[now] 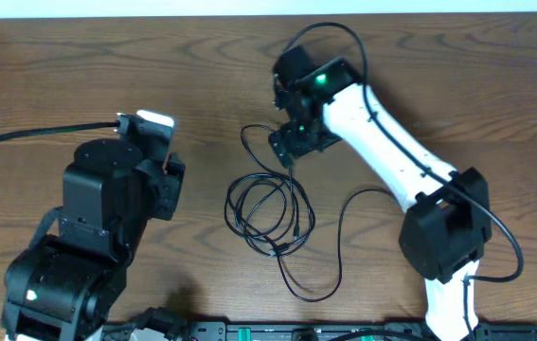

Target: Untangle cables

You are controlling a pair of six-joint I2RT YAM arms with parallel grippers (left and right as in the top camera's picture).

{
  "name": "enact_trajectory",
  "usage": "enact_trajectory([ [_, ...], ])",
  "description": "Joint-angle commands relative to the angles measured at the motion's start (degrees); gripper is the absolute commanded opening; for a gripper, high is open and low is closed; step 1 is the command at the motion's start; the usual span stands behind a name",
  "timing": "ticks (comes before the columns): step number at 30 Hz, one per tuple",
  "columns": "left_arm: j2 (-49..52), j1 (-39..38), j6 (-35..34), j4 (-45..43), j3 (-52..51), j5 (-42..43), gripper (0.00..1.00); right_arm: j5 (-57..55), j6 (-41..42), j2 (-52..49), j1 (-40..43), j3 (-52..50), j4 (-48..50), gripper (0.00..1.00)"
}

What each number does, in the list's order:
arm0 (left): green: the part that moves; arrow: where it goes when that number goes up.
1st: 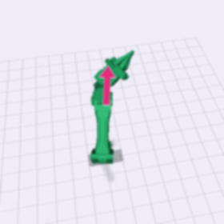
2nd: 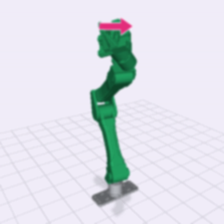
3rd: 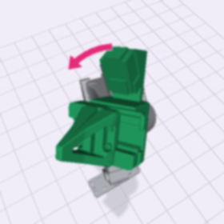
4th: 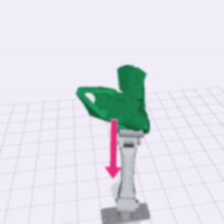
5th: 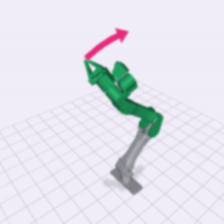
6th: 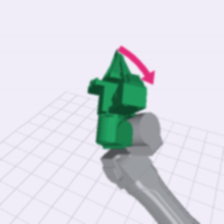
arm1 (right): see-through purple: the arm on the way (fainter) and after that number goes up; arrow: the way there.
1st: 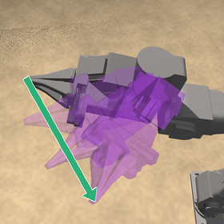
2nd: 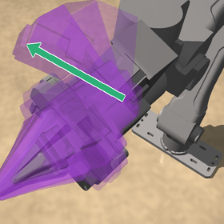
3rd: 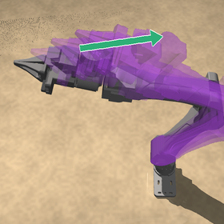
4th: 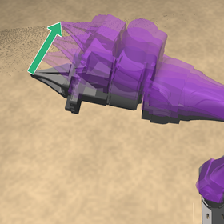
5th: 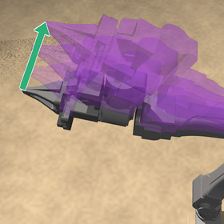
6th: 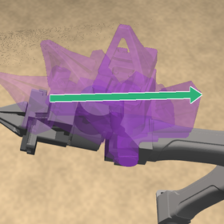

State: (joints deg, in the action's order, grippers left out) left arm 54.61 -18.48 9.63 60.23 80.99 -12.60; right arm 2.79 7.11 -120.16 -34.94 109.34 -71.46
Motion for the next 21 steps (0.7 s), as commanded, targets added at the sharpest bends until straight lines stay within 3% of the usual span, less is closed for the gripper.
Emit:
enact_trajectory([
  [1, -1.51, 0.2, -1.2, 0.15, 0.79, -5.55, 0.61, -6.49, 2.27, 0.98, -3.54, 0.35, 1.33, 0.99],
  [7, -3.37, 0.2, -1.2, 0.2, 0.79, -5.46, 0.61, -4.59, -22.08, 0.98, -9.01, -0.87, -2.43, 0.99],
  [9, -3.58, 0.2, -1.27, 0.24, 0.79, -5.4, 0.61, -4.02, -23.04, 0.98, -10.14, -1.51, -3.82, 0.99],
  [14, -3.63, 0.2, -1.4, 0.61, 0.79, -4.42, 0.62, -2.58, -16.65, 0.98, -12.7, -3.3, -4.11, 0.99],
  [21, -3.63, 0.2, -1.4, 0.83, 0.79, -4.42, 0.62, -2.16, -31.19, 0.98, -15.28, -9.86, -3.06, 0.99],
])
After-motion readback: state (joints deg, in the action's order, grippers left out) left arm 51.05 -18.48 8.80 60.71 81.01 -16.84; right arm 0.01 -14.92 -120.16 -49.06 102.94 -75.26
